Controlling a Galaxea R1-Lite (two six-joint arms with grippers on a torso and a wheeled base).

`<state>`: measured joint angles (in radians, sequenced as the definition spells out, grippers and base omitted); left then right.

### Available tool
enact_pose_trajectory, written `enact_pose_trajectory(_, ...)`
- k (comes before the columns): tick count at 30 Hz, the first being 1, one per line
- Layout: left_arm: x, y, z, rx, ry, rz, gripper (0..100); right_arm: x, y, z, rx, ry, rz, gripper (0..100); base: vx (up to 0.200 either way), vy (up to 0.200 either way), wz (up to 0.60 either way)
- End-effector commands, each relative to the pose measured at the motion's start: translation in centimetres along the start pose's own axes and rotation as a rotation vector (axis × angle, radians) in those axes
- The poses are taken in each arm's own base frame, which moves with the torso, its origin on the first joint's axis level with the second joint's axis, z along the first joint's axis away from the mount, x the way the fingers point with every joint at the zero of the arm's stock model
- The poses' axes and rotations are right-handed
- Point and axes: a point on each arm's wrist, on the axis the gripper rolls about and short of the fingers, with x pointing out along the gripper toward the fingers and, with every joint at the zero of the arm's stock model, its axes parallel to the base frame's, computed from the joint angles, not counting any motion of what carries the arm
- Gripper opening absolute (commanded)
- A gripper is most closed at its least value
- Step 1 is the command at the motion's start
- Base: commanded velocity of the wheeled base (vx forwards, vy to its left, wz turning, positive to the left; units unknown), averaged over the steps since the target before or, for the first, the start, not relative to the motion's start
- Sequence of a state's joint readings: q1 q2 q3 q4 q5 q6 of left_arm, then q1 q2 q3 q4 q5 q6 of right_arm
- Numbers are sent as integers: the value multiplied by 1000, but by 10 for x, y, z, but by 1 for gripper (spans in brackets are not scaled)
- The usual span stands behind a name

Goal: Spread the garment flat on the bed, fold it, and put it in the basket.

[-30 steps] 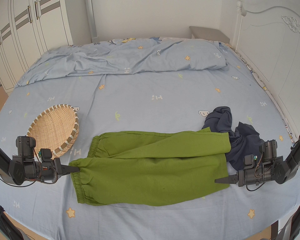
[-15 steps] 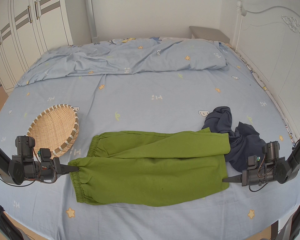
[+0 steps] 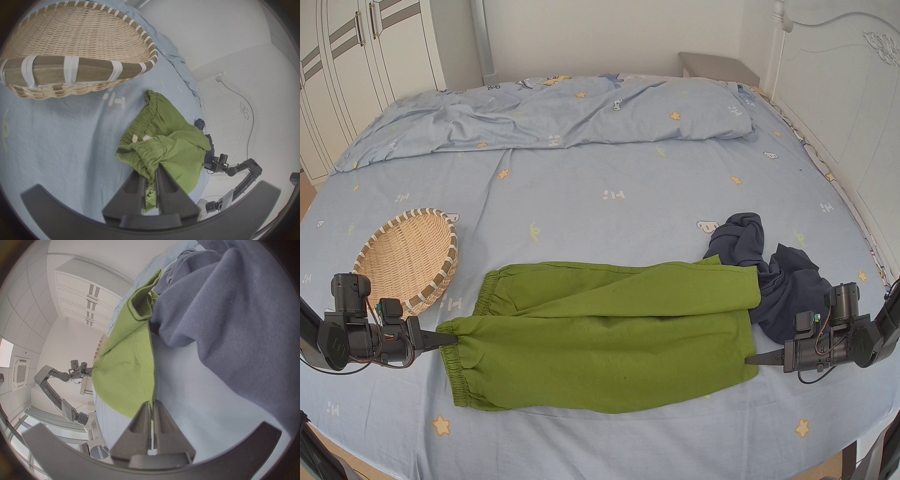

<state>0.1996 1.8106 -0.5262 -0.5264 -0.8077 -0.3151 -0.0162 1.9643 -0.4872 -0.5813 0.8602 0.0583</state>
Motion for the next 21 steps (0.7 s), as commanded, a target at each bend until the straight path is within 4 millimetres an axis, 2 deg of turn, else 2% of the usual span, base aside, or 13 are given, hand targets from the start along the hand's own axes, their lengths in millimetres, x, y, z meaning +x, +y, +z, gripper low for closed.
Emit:
enact_pose_trajectory(1,0,1,-2,-6,3,3,0,0,0,0,-1,-1,0,0,0,0,0)
enact_pose_trajectory(8,0,0,-3,-4,6,3,0,0,0,0,0,-2,0,0,0,0,0)
enact_pose_trajectory(9,0,0,-2,-5,5,2,100,0,0,0,-1,-1,0,0,0,0,0)
enact_pose_trajectory(13,-3,0,-4,-10,5,5,100,0,0,0,-2,-2,0,0,0,0,0)
enact_pose_trajectory(18,-17,-2,-21,-28,1,20,100,0,0,1,-2,-5,-1,0,0,0,0)
enact_pose_trajectory(20,-23,-7,-38,-43,25,12,100,-1,-1,2,-4,-7,-2,0,0,0,0)
enact_pose_trajectory(21,-24,-8,-40,-44,30,11,100,-1,-1,2,-4,-7,-2,0,0,0,0)
